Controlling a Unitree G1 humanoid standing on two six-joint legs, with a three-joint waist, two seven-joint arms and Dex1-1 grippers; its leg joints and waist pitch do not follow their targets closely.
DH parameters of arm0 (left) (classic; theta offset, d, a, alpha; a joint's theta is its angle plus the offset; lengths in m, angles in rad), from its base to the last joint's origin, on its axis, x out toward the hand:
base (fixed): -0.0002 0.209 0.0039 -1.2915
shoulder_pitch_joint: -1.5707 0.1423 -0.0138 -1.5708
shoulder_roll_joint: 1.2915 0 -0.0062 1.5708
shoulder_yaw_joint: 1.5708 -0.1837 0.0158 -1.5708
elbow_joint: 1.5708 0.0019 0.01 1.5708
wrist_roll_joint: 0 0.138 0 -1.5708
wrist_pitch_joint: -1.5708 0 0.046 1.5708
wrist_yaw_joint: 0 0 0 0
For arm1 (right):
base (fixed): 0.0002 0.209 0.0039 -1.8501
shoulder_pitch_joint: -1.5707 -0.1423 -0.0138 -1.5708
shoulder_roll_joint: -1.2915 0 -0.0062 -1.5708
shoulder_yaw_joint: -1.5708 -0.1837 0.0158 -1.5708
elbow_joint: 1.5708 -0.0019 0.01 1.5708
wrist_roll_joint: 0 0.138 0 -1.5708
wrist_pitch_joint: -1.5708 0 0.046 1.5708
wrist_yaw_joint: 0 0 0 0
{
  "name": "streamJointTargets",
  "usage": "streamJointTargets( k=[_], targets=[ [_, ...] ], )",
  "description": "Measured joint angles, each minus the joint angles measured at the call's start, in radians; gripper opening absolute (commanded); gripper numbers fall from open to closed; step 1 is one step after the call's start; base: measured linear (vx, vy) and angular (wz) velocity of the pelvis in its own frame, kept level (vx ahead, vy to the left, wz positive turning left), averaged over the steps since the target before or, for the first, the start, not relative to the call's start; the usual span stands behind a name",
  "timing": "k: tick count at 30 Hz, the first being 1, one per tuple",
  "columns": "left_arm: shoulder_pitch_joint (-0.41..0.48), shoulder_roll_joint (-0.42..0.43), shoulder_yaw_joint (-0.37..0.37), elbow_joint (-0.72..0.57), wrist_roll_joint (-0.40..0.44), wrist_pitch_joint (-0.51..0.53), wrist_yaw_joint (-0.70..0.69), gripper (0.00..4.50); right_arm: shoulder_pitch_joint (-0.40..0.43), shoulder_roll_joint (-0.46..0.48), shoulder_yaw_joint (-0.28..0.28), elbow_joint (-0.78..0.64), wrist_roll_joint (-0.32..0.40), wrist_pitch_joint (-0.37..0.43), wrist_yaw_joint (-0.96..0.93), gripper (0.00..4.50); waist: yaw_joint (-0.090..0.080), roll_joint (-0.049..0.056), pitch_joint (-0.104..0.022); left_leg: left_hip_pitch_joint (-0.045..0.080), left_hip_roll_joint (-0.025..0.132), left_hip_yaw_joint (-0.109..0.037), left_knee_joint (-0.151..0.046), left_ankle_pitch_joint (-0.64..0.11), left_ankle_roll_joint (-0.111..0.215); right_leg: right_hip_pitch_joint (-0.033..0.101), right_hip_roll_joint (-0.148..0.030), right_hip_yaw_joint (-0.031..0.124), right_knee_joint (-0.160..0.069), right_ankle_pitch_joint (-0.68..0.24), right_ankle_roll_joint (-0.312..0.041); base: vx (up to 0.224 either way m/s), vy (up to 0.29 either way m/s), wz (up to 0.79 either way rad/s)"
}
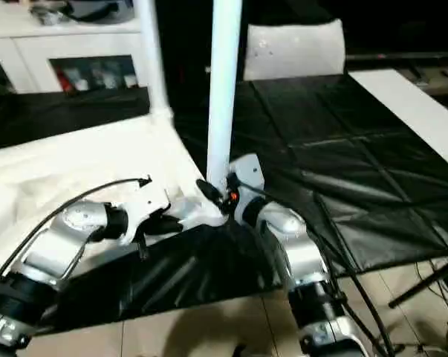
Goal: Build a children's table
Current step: Insert table leg to table base
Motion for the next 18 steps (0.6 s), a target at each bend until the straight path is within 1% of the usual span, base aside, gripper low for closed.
streamJointTargets(
  k=[1, 2, 3, 4, 5, 6, 7, 8, 9, 10, 11, 12, 14, 18],
  targets=[
    [-0.002, 0.001, -0.006, 0.001, 0.005, -0.001, 0.005, 0.00, 0.001, 0.000, -0.001, 0.001, -0.001, 0.000, -0.002, 1.89, -0.003, -0.002, 0.005, 0.007, 0.000, 0.001, -0.004, -0.003, -0.002, 0.004, 0.000, -0.009, -0.006, 0.000, 0.000, 0.000, 0.000, 0.00],
    [-0.005, 0.003, -0.009, 0.000, 0.011, 0.000, 0.005, 0.00, 0.000, 0.001, -0.001, 0.001, -0.001, 0.000, -0.003, 1.89, -0.003, 0.004, 0.007, 0.006, 0.004, -0.004, -0.003, -0.013, -0.005, 0.012, -0.006, -0.033, -0.017, 0.000, 0.000, 0.000, 0.000, 0.00],
    [-0.009, 0.009, -0.012, 0.000, 0.015, 0.001, 0.005, 0.00, -0.002, 0.003, -0.001, 0.001, -0.001, 0.000, -0.005, 1.89, -0.002, 0.016, 0.013, -0.001, 0.009, -0.010, -0.007, -0.017, -0.008, 0.025, -0.014, -0.061, -0.021, -0.014, 0.004, -0.072, -0.026, 0.00],
    [-0.032, 0.017, -0.028, 0.004, 0.020, 0.004, 0.004, 0.00, 0.008, 0.005, -0.013, -0.005, 0.000, -0.005, -0.011, 1.89, 0.022, 0.014, 0.013, -0.013, 0.012, -0.006, -0.010, -0.017, -0.009, 0.018, -0.015, -0.026, 0.088, -0.072, -0.003, -0.072, -0.026, 0.00],
    [-0.039, 0.013, -0.037, 0.003, 0.028, 0.006, 0.011, 0.00, 0.013, -0.001, -0.018, -0.013, 0.001, -0.008, -0.010, 1.89, 0.043, -0.009, 0.004, -0.011, 0.013, 0.024, -0.008, -0.016, -0.009, 0.029, -0.016, 0.019, 0.132, -0.096, -0.010, -0.004, -0.106, 0.26],
    [-0.036, 0.009, -0.031, 0.001, 0.032, 0.001, 0.019, 0.00, 0.001, -0.004, -0.017, -0.008, 0.000, -0.005, -0.010, 1.89, 0.059, -0.056, -0.011, -0.010, 0.008, 0.055, -0.008, -0.017, -0.013, 0.021, -0.026, 0.065, 0.139, -0.099, 0.029, 0.082, -0.151, 0.03],
    [-0.036, 0.017, -0.027, 0.001, 0.037, -0.003, 0.021, 0.00, -0.005, 0.000, -0.015, -0.009, 0.000, -0.004, -0.010, 1.89, 0.081, -0.047, -0.011, -0.027, 0.001, 0.018, 0.026, -0.034, -0.001, 0.007, -0.024, 0.056, 0.143, -0.103, 0.022, 0.082, -0.151, 0.03],
    [-0.036, 0.019, -0.029, 0.002, 0.037, -0.003, 0.017, 0.00, -0.003, 0.002, -0.013, -0.011, -0.001, -0.004, -0.010, 1.89, 0.094, -0.027, -0.018, -0.031, 0.001, -0.006, 0.033, -0.036, 0.003, 0.007, -0.011, 0.055, 0.140, -0.103, 0.020, 0.074, -0.085, -0.37],
    [-0.038, 0.024, -0.031, 0.004, 0.038, -0.001, 0.010, 0.00, -0.001, 0.005, -0.010, -0.013, -0.002, -0.004, -0.008, 1.89, 0.100, -0.004, -0.031, -0.035, 0.002, -0.021, 0.022, -0.011, -0.021, 0.008, -0.005, 0.047, 0.136, -0.094, 0.014, 0.063, -0.018, -0.21],
    [-0.043, 0.028, -0.034, 0.010, 0.038, 0.000, 0.003, 0.00, 0.000, 0.008, -0.009, -0.013, -0.003, -0.004, -0.008, 1.89, 0.097, 0.002, -0.035, -0.037, 0.007, -0.022, 0.018, 0.009, -0.030, 0.004, 0.003, 0.047, 0.133, -0.084, 0.010, 0.087, -0.027, -0.26],
    [-0.046, 0.029, -0.037, 0.015, 0.038, 0.000, 0.001, 0.00, -0.001, 0.010, -0.009, -0.010, -0.005, -0.004, -0.008, 1.89, 0.094, 0.007, -0.040, -0.037, 0.008, -0.021, 0.012, 0.010, -0.032, 0.004, 0.006, 0.048, 0.126, -0.078, 0.004, 0.000, 0.000, 0.00],
    [-0.049, 0.029, -0.037, 0.016, 0.038, -0.001, 0.001, 0.00, -0.004, 0.009, -0.010, -0.008, -0.005, -0.004, -0.009, 1.89, 0.091, 0.007, -0.041, -0.036, 0.011, -0.020, 0.008, 0.010, -0.033, 0.004, 0.008, 0.047, 0.122, -0.074, 0.002, 0.000, 0.000, 0.00],
    [-0.053, 0.031, -0.036, 0.024, 0.037, -0.008, 0.002, 0.00, -0.012, 0.012, -0.010, 0.002, -0.007, -0.004, -0.013, 1.89, 0.091, 0.004, -0.040, -0.036, 0.018, -0.018, 0.006, 0.010, -0.033, 0.006, 0.015, 0.047, 0.111, -0.068, -0.003, 0.000, 0.000, 0.00],
    [-0.058, 0.031, -0.040, 0.035, 0.038, -0.018, 0.002, 0.00, -0.017, 0.014, -0.012, 0.010, -0.008, -0.003, -0.018, 1.89, 0.089, 0.003, -0.040, -0.036, 0.019, -0.013, 0.005, 0.010, -0.032, 0.008, 0.017, 0.053, 0.101, -0.061, 0.000, 0.000, 0.000, 0.00]
  ],
)
